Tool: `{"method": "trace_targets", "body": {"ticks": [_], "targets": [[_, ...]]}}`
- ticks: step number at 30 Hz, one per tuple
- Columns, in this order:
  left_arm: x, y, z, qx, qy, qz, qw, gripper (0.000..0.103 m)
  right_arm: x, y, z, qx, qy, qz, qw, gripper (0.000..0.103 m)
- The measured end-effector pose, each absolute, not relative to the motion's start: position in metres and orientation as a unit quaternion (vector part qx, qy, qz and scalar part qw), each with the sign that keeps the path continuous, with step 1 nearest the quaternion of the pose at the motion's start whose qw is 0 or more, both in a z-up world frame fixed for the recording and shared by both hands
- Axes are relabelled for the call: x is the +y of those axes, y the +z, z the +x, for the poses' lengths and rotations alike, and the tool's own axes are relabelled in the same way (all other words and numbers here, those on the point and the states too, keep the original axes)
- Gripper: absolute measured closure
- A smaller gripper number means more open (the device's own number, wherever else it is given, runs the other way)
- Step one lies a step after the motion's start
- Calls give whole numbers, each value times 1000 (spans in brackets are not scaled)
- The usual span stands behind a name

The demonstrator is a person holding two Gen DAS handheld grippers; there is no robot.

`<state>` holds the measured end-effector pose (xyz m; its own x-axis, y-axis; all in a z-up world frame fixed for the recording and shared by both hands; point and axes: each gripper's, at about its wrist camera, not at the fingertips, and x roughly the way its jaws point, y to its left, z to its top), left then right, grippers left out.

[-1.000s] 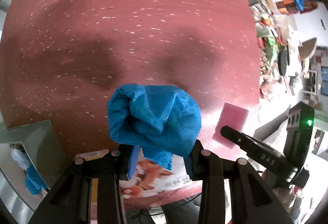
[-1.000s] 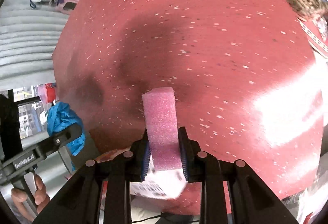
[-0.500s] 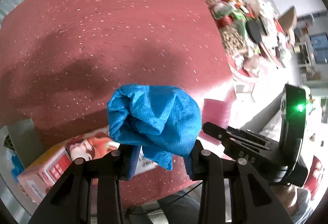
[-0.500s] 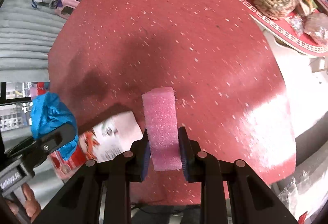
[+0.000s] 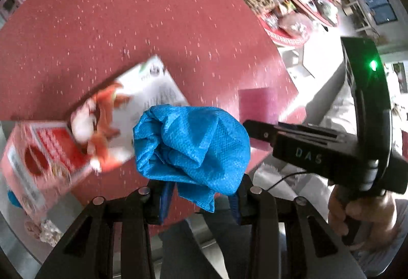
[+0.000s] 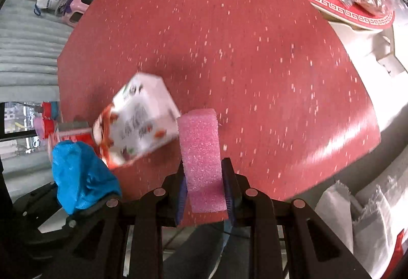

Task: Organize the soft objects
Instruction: 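Carry the blue cloth and pink sponge with both tools over the white box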

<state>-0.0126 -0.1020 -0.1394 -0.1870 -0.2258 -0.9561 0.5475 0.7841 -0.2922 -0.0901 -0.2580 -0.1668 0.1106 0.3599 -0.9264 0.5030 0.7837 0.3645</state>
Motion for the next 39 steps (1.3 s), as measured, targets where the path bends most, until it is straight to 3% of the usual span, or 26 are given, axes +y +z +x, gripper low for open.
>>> {"method": "trace_targets", "body": {"ticks": [12,39], "targets": [[-46,-141,-54,699,-302,139,633,64,-199,-158,-112,685,-33,284,670,76],[73,-113,-58,665,-253,26,702,64,-70,-104,-79,704,94,129,692,76]]}}
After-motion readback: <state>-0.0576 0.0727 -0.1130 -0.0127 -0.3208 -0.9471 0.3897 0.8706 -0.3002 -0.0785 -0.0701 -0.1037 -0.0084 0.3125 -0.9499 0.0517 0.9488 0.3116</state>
